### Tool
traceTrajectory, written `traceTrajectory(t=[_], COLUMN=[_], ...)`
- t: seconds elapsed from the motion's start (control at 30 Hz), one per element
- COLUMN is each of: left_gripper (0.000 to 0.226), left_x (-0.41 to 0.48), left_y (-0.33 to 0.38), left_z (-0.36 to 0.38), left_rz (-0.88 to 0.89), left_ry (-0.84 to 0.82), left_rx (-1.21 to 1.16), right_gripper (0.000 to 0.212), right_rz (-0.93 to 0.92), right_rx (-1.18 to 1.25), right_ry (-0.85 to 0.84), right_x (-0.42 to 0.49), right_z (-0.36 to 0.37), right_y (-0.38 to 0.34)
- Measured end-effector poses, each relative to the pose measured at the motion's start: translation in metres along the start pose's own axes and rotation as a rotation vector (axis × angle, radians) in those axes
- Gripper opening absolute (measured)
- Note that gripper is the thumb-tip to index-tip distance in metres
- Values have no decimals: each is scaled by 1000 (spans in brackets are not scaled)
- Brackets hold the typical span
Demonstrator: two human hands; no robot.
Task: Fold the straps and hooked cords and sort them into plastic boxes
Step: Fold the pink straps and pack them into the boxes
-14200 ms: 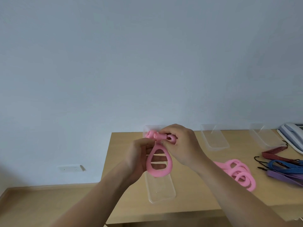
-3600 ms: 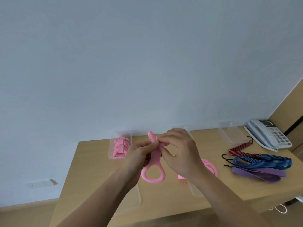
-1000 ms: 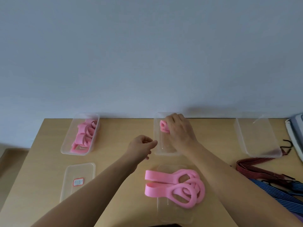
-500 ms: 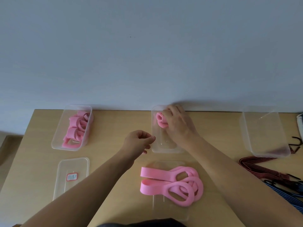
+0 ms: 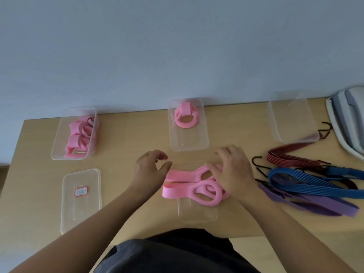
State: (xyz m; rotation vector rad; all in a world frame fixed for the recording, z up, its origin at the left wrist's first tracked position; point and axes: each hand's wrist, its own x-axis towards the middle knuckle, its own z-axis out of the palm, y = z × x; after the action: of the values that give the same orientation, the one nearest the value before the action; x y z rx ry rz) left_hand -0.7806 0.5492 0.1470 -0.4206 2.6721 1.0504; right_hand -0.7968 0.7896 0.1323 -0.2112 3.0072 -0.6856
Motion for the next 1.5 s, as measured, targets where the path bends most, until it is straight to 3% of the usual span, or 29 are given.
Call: traceTrajectory(t=[0.23, 0.47, 0.57, 0.73, 0.9, 0.97, 1.13, 1.27, 1.5], left_gripper=[21, 42, 29, 7, 10, 14, 18, 19, 23], left_x=[-34, -45, -53, -65, -85, -93, -115, -132, -156], left_y=[1, 3, 7, 30, 52, 62, 78, 69, 36], left_z=[15, 11, -2, -39, -87, -104, -140, -162, -186], left_rz=[229, 311, 335, 293, 372, 409, 477, 535, 603], left_ry=[-8, -176, -196, -185, -209, -207, -226, -252, -341], left_rx=[144, 150, 130, -303, -665, -735, -861, -912, -1044], right_gripper=[33, 13, 14, 20, 6, 12, 9, 10, 12], right_rz=[96, -4, -54, -60, -115, -157, -299, -477, -566], right_rx=[-46, 341, 487, 616, 885, 944, 827, 478, 224], right_ry=[-179, -30, 67, 242, 375, 430, 515, 616, 766], right_x=[-60, -47, -38, -32, -37, -42, -67, -88, -112], right_z=[17, -13, -38, -85, -133, -151, -177, -169, -146], right_y=[1, -40, -69, -113, -151, -167, -202, -221, -255])
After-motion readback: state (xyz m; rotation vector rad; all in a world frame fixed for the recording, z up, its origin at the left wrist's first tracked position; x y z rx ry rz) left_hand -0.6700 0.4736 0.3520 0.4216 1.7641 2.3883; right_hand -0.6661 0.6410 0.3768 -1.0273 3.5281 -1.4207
